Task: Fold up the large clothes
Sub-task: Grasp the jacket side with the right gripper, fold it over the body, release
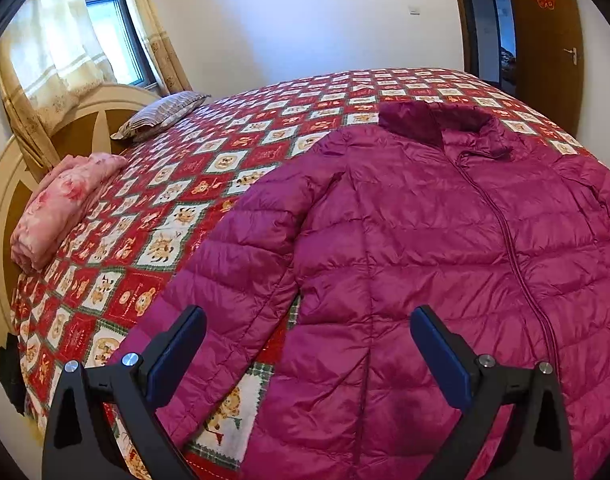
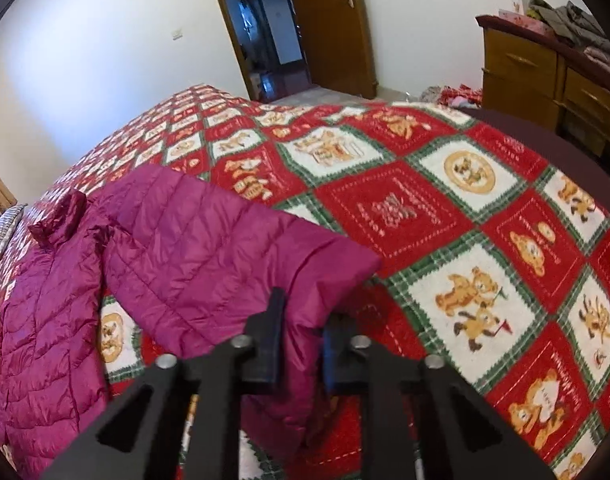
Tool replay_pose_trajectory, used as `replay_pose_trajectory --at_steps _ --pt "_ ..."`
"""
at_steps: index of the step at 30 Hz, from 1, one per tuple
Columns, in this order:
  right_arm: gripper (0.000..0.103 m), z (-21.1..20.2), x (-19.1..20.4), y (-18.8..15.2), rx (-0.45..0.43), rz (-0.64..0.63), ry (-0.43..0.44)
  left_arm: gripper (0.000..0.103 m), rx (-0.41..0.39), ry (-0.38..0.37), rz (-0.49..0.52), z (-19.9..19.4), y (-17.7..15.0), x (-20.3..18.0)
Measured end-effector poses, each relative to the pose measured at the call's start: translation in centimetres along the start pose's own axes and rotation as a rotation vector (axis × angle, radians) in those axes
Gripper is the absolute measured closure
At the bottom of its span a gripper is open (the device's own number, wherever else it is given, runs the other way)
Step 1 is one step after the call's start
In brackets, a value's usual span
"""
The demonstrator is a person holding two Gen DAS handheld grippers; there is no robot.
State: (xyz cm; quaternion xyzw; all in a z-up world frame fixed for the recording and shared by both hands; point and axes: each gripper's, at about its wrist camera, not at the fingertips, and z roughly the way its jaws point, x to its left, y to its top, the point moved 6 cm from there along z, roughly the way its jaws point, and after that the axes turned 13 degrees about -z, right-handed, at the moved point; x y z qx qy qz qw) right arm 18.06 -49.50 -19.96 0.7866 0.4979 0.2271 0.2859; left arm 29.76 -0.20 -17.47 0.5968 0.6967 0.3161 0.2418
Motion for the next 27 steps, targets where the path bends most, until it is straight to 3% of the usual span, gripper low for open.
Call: replay_pose_trajectory --at_steps 5,15,23,27 --pt "0.091 -2.0 2.5 2.5 -0.083 -0.075 0.003 0.001 -0.026 0.008 -0.003 -0.3 0.8 0.7" --pt "0.092 -4.1 14.7 5.8 -0.196 -0.300 0.106 0.001 -0.046 0.049 -0.046 0.8 2.3 2.5" --pt "0.093 -1.4 25.5 4.0 -0.176 -0.453 0.228 0.001 -0.052 0.081 -0.042 1.9 2.5 3.9" --pt "0.093 0.9 29.3 2.5 -0.150 -0.512 0.248 0.001 -0.039 0.102 -0.052 2.6 2.3 4.7"
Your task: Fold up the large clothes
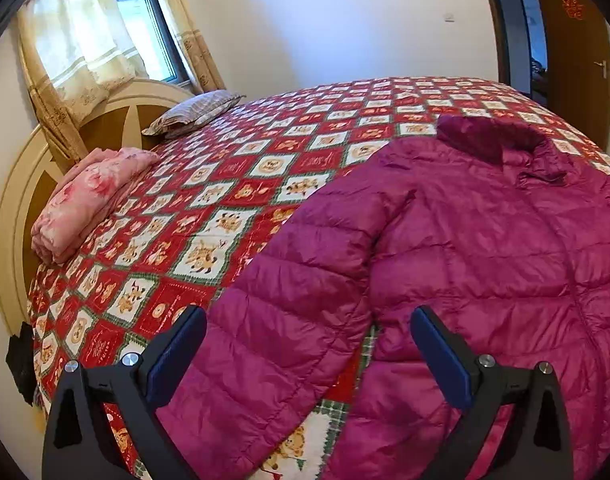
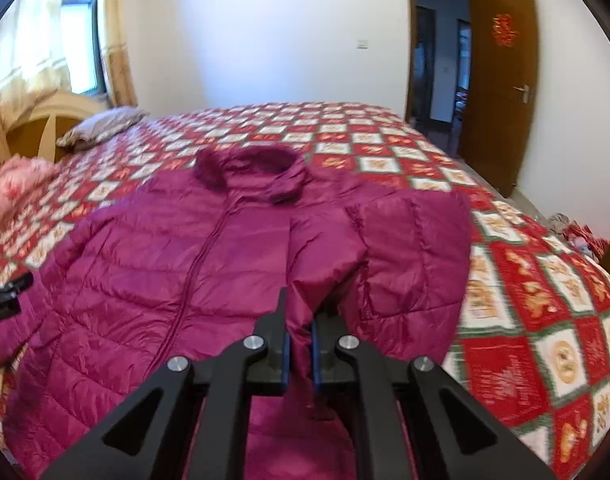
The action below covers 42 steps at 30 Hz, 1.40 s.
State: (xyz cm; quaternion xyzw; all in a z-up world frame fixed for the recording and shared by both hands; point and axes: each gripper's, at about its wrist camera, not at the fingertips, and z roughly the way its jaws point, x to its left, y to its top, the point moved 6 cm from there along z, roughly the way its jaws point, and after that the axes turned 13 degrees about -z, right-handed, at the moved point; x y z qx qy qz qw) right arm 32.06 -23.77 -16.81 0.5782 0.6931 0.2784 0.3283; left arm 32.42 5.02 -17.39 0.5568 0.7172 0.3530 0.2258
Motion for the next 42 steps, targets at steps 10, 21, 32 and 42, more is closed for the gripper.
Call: replay_pose_trajectory --at_steps 10,21,32,42 --pt "0.040 -4.2 2.3 0.4 -0.073 -0.051 0.103 0.001 0.016 0.010 -0.031 0.3 0.4 0.2" --pt "0.026 -7.7 -5.8 -0.8 -0.159 0.126 0.010 0.001 -0.023 -0.106 0.040 -3.3 1.9 -7.6" --pt "0.024 -2.1 -9.2 -5.8 0.054 0.163 -0.099 0.001 0.024 -0.264 0.124 -5.2 0.1 -19.4" --pt "0.017 -1.8 -10.1 -6.9 0.051 0.171 -0.123 0.003 0.117 -0.404 0.194 -4.1 -3.3 -28.1"
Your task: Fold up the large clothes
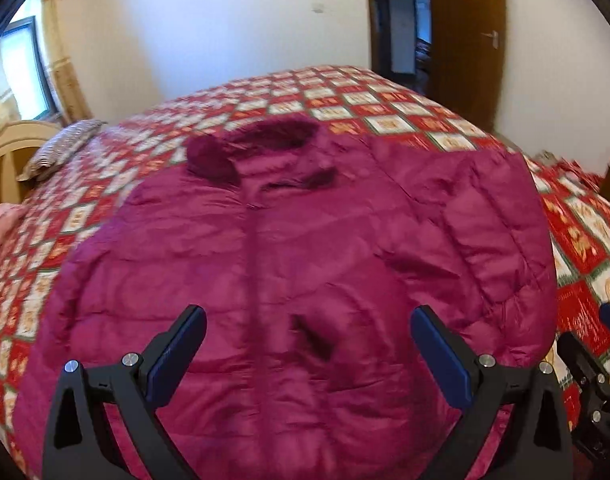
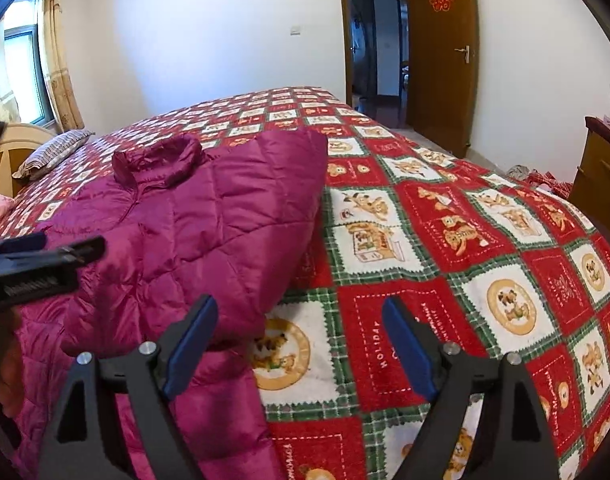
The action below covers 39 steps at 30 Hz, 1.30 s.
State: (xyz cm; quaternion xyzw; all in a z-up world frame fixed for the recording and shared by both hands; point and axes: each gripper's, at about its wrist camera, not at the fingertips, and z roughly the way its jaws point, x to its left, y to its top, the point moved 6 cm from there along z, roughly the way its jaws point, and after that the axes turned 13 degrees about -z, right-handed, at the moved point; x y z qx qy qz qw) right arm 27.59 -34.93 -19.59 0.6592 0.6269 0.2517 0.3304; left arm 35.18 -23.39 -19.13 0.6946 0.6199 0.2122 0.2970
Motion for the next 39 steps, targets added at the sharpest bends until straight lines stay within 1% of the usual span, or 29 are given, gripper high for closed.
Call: replay_pose_trajectory --at_steps 1,2,3,4,5,6,9,12,13,15,17,18,19,20,21,23,24,26,27,28,29,30,31,33,34,35,37,39 --pt "0.017 0.1 0.0 -0.1 0.003 -0.001 0.000 0.026 0.010 -0.019 -0.002 0.4 -0.3 -0.1" --pt "0.017 0.2 -0.1 -0.1 0.005 -0.001 0.003 0.049 0.032 -0.055 -0.006 0.8 -0.7 -0.4" --pt "0.017 0.3 -0.2 -0.1 0.007 -0.002 0.004 0.090 0.071 -0.095 -0.008 1.4 -1.2 -0.7" --pt "0.017 0.3 -0.2 -0.1 0.008 -0.004 0.003 0.091 0.099 -0.112 -0.015 1.6 -1.6 -0.7" --pt "0.017 0.3 -0.3 0.0 0.008 -0.007 0.000 0.092 0.094 -0.121 -0.022 1.5 -1.6 -0.6" --pt "0.017 0.2 -0.5 0.1 0.005 -0.012 -0.005 0.094 0.080 -0.126 -0.021 0.9 -1.4 -0.3" --pt "0.016 0.0 -0.9 0.3 -0.001 -0.017 -0.019 0.095 0.012 -0.113 0.003 -1.6 -0.5 1.4" --pt "0.016 0.1 -1.0 0.6 -0.001 -0.019 -0.021 0.095 -0.083 -0.073 0.016 -4.5 0.8 4.3" --pt "0.016 0.2 -0.8 0.6 -0.001 -0.021 -0.017 0.095 -0.104 -0.057 0.011 -5.1 1.2 5.5" --pt "0.016 0.6 -0.3 0.6 0.008 -0.033 -0.005 0.095 -0.119 -0.014 0.015 -5.7 1.3 7.7" --pt "0.016 0.9 0.7 0.4 0.021 -0.055 0.016 0.095 -0.120 0.037 0.025 -5.3 0.7 9.4" --pt "0.016 1.1 1.1 0.3 0.029 -0.066 0.027 0.095 -0.113 0.084 0.036 -4.6 0.1 10.3" --pt "0.016 1.2 1.7 0.2 0.041 -0.080 0.046 0.095 -0.093 0.124 0.040 -3.7 -0.7 11.1" --pt "0.016 1.3 2.2 0.2 0.052 -0.094 0.067 0.095 -0.066 0.144 0.036 -2.7 -1.5 11.8" --pt "0.016 1.3 2.6 0.1 0.061 -0.104 0.082 0.095 -0.038 0.149 0.024 -1.5 -2.1 12.2" --pt "0.017 1.4 3.3 0.1 0.093 -0.134 0.109 0.093 -0.031 0.157 0.015 -0.3 -2.8 12.6" --pt "0.017 1.4 3.5 0.2 0.108 -0.151 0.110 0.091 -0.036 0.155 0.011 -0.1 -2.9 12.7" --pt "0.017 1.3 3.5 0.8 0.123 -0.179 0.102 0.086 -0.019 0.160 -0.003 -0.1 -2.6 12.9" --pt "0.017 1.1 3.4 1.2 0.125 -0.187 0.095 0.083 -0.011 0.159 -0.019 -0.4 -2.2 13.1" --pt "0.018 0.9 3.1 1.9 0.121 -0.191 0.091 0.078 -0.018 0.160 -0.031 -0.7 -1.9 13.4" --pt "0.021 0.6 2.7 2.8 0.112 -0.189 0.090 0.073 -0.033 0.166 -0.042 -1.5 -1.6 13.7" --pt "0.024 0.4 2.4 3.5 0.105 -0.183 0.090 0.053 -0.058 0.180 -0.048 -2.2 -1.0 14.0" --pt "0.029 0.3 2.0 4.4 0.095 -0.171 0.088 0.027 -0.089 0.203 -0.054 -3.1 -0.5 14.3" --pt "0.034 0.5 1.6 6.2 0.065 -0.150 0.083 0.010 -0.176 0.238 -0.078 -4.9 0.3 15.3" --pt "0.038 0.9 1.6 7.3 0.046 -0.145 0.078 0.009 -0.215 0.247 -0.091 -5.6 0.8 15.5" --pt "0.039 1.4 1.7 8.2 0.031 -0.142 0.076 0.009 -0.229 0.253 -0.100 -5.9 1.2 15.6" --pt "0.042 3.2 2.4 9.9 0.017 -0.142 0.086 0.009 -0.217 0.258 -0.135 -5.3 2.0 15.5" --pt "0.044 5.2 3.5 11.0 0.003 -0.159 0.099 0.009 -0.196 0.240 -0.153 -3.6 2.6 14.8"
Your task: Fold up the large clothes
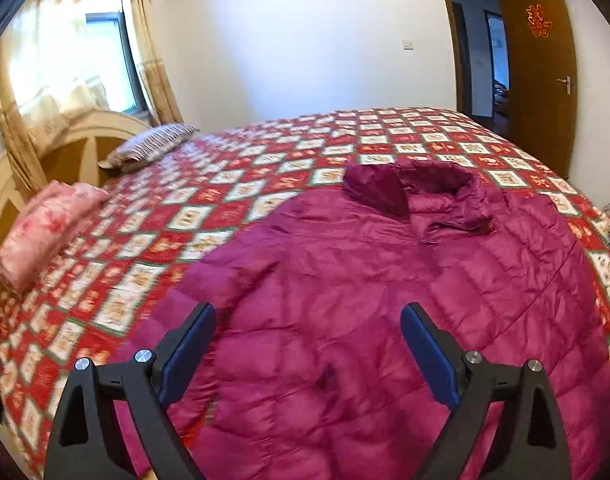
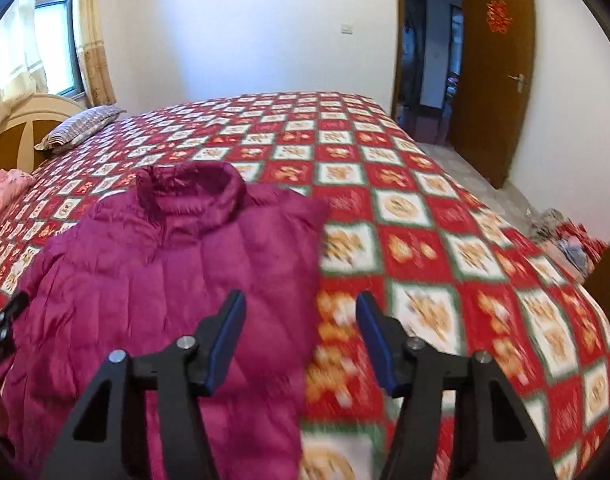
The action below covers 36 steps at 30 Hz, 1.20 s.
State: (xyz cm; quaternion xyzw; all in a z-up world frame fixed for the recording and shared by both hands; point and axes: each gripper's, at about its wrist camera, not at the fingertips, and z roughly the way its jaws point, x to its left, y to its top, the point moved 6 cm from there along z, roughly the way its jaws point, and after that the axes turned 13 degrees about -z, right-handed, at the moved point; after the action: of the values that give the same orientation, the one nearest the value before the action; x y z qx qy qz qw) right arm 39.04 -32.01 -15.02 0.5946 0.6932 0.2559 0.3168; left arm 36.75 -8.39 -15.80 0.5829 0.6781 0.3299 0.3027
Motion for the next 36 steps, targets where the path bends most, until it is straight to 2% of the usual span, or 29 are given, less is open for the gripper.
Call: replay_pose_trajectory --at_steps 4,6,8,11,15,22,25,26,27,29,30,33,36 --pt "0.044 4.5 1.7 1.1 -0.017 -0.017 0.028 0.009 0.044 0.019 0.034 3.5 -0.8 -3.0" --pt "0.050 6.8 2.2 0.6 0.020 -0.023 0.044 0.009 0.074 0.054 0.055 5.6 -1.5 -3.8" --pt "0.052 8.9 1.9 -0.7 0.079 -0.004 0.027 0.009 0.101 0.094 0.067 7.4 -2.1 -4.0" --pt "0.053 10.3 1.1 -2.6 0.114 0.047 0.056 0.009 0.138 0.101 0.076 9.3 -3.3 -3.9" --pt "0.053 10.5 1.0 -3.0 0.108 0.050 0.061 0.009 0.170 0.077 0.048 10.0 -3.7 -3.5" --pt "0.052 11.1 1.3 -2.8 0.108 0.034 0.041 0.008 0.155 0.096 0.062 10.2 -3.8 -4.0" --pt "0.052 11.0 1.3 -2.6 0.116 0.024 0.038 0.008 0.174 0.100 0.064 9.9 -3.5 -3.8" --pt "0.053 10.6 1.3 -2.4 0.120 0.014 0.033 0.008 0.190 0.100 0.044 9.4 -3.3 -3.3" --pt "0.052 9.2 1.1 -1.9 0.107 0.013 0.014 0.008 0.181 0.056 -0.009 7.8 -2.5 -2.6" --pt "0.045 6.2 1.1 -0.9 0.040 0.022 0.021 0.008 0.120 -0.018 -0.044 5.0 -1.5 -1.8" --pt "0.038 5.1 1.4 -0.7 0.024 0.014 0.025 0.008 0.091 -0.036 -0.033 3.8 -1.2 -1.6" --pt "0.036 2.6 3.9 -1.2 -0.013 -0.026 0.071 0.008 0.102 -0.045 0.004 3.7 -2.1 -2.1" --pt "0.037 3.8 6.4 -3.1 0.041 -0.065 0.107 0.008 0.171 0.011 0.035 6.3 -4.3 -2.3"
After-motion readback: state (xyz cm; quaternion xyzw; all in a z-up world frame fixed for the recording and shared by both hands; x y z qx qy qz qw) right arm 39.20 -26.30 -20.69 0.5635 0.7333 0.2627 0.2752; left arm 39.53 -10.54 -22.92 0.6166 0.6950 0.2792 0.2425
